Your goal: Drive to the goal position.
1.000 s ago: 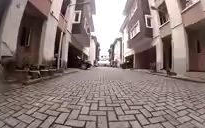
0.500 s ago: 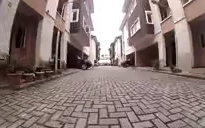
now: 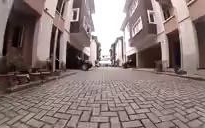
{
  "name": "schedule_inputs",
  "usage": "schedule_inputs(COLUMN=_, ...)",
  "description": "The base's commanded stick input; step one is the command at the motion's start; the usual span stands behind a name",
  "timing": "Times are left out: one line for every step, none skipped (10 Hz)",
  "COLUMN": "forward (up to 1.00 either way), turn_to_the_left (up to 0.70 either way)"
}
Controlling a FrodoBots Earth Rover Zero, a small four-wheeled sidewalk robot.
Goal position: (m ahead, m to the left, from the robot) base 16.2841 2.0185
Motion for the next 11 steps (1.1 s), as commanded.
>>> schedule_inputs(forward=0.7, turn_to_the_left=-0.32)
schedule_inputs(forward=0.7, turn_to_the_left=0.0)
schedule_inputs(forward=0.7, turn_to_the_left=0.0)
schedule_inputs(forward=0.7, turn_to_the_left=0.0)
schedule_inputs(forward=0.7, turn_to_the_left=0.0)
schedule_inputs(forward=0.7, turn_to_the_left=0.0)
schedule_inputs(forward=0.7, turn_to_the_left=0.0)
schedule_inputs(forward=0.7, turn_to_the_left=0.0)
schedule_inputs(forward=0.7, turn_to_the_left=0.0)
schedule_inputs(forward=0.7, turn_to_the_left=0.0)
schedule_inputs(forward=0.7, turn_to_the_left=0.0)
